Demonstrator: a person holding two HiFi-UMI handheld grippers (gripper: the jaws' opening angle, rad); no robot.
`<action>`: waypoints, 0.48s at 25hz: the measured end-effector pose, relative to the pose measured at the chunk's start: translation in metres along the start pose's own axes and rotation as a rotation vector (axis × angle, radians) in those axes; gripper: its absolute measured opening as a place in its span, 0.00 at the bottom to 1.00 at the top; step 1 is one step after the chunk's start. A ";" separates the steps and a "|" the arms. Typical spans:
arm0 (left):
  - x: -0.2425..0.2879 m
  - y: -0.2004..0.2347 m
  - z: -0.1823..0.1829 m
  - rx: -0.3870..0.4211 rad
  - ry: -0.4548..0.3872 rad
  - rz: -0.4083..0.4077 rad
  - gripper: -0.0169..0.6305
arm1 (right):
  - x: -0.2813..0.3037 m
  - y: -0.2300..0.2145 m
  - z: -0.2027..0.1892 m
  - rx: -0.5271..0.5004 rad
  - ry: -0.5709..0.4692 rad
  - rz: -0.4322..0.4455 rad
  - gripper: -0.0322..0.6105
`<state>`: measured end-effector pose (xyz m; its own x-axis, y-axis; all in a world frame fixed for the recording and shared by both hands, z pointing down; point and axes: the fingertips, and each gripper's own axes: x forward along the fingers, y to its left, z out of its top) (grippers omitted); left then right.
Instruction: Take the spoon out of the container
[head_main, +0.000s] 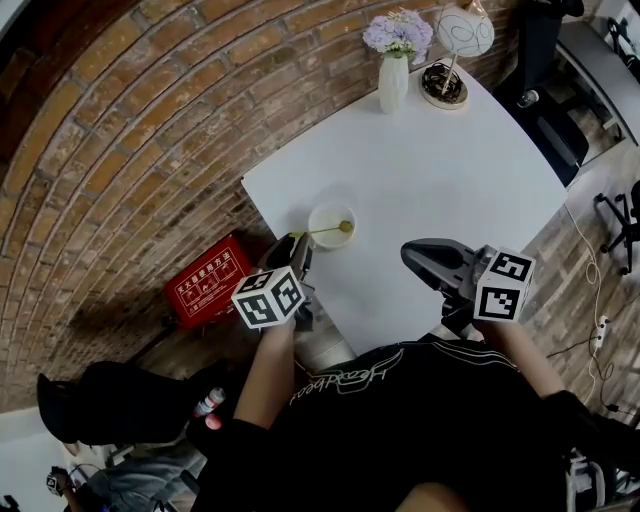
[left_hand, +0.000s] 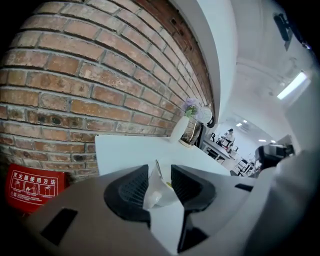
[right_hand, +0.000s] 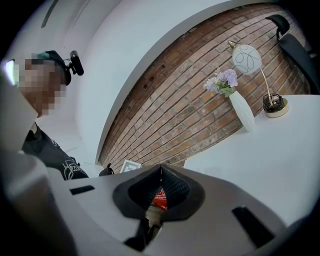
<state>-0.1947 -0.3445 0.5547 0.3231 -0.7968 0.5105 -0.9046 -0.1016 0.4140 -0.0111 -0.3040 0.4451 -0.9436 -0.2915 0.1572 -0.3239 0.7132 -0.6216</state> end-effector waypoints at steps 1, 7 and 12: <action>0.002 0.000 0.001 -0.006 -0.006 0.004 0.23 | 0.000 -0.002 -0.001 0.004 0.003 -0.001 0.05; 0.013 0.003 0.001 -0.035 0.002 0.014 0.12 | 0.003 -0.012 0.001 0.018 0.012 -0.008 0.05; 0.015 0.001 0.001 -0.046 0.003 0.011 0.07 | 0.005 -0.015 0.002 0.021 0.014 -0.005 0.05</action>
<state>-0.1908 -0.3569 0.5623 0.3138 -0.7961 0.5175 -0.8945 -0.0652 0.4422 -0.0107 -0.3179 0.4536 -0.9428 -0.2862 0.1707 -0.3273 0.6982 -0.6367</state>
